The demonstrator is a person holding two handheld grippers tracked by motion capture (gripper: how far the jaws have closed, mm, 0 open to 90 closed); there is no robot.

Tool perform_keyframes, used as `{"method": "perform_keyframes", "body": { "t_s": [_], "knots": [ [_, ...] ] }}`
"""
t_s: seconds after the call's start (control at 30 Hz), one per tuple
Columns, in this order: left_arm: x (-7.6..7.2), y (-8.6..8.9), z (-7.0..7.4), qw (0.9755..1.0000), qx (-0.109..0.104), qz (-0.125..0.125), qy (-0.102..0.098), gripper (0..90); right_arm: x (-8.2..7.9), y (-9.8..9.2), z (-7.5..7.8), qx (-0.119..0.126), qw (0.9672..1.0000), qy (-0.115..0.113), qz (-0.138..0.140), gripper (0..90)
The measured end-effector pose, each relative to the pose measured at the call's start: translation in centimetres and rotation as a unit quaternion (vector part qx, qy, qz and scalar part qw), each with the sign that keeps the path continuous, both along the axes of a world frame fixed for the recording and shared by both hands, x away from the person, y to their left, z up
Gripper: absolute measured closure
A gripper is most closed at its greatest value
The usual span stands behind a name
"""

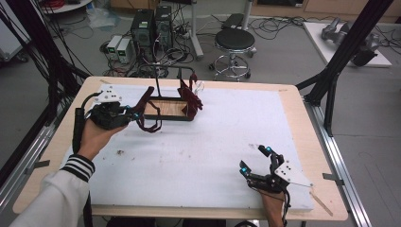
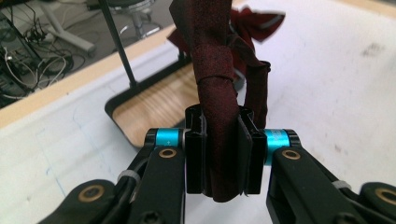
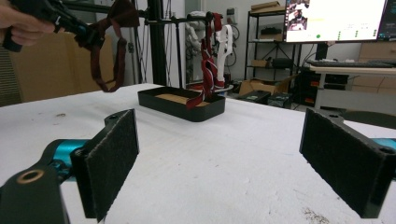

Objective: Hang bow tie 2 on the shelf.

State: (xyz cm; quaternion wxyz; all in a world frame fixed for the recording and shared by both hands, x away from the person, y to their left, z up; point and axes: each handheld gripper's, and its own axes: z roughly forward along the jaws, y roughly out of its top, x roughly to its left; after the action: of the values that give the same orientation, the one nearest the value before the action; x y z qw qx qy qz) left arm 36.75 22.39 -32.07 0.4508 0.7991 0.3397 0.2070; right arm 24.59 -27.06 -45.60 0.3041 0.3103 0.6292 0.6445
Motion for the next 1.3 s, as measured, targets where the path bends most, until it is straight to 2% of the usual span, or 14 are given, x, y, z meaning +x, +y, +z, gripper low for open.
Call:
{"method": "perform_keyframes", "body": {
  "t_s": [0.13,0.27,0.33,0.5,0.73,1.03,1.3],
  "knots": [
    [0.6,-0.1,0.5,0.9996,-0.016,0.015,-0.02,76.0,0.0,0.0,0.0,-0.002,1.0,-0.002,-0.002,10.9],
    [1.1,-0.5,0.9,0.9981,-0.027,0.029,-0.047,76.1,-0.1,0.1,0.0,-0.002,1.0,0.001,-0.007,10.9],
    [1.4,-0.7,1.0,0.9975,-0.032,0.035,-0.053,76.1,0.0,0.1,0.0,-0.004,1.0,-0.003,-0.007,10.9],
    [2.1,-1.2,1.0,0.997,-0.03,0.041,-0.058,76.0,-0.1,0.1,0.0,-0.002,1.0,0.001,-0.008,11.0],
    [3.2,-1.1,1.2,0.9951,-0.041,0.06,-0.067,76.1,-0.1,0.1,0.0,-0.003,1.0,-0.001,-0.009,10.9],
    [4.8,-1.4,0.4,0.9919,-0.061,0.086,-0.071,76.1,-0.1,0.1,0.0,-0.003,0.9999,-0.001,-0.011,11.0],
    [5.9,-1.9,-0.1,0.9904,-0.065,0.101,-0.069,76.0,-0.1,0.1,0.0,-0.002,0.9999,0.0,-0.01,10.9]
  ]
}}
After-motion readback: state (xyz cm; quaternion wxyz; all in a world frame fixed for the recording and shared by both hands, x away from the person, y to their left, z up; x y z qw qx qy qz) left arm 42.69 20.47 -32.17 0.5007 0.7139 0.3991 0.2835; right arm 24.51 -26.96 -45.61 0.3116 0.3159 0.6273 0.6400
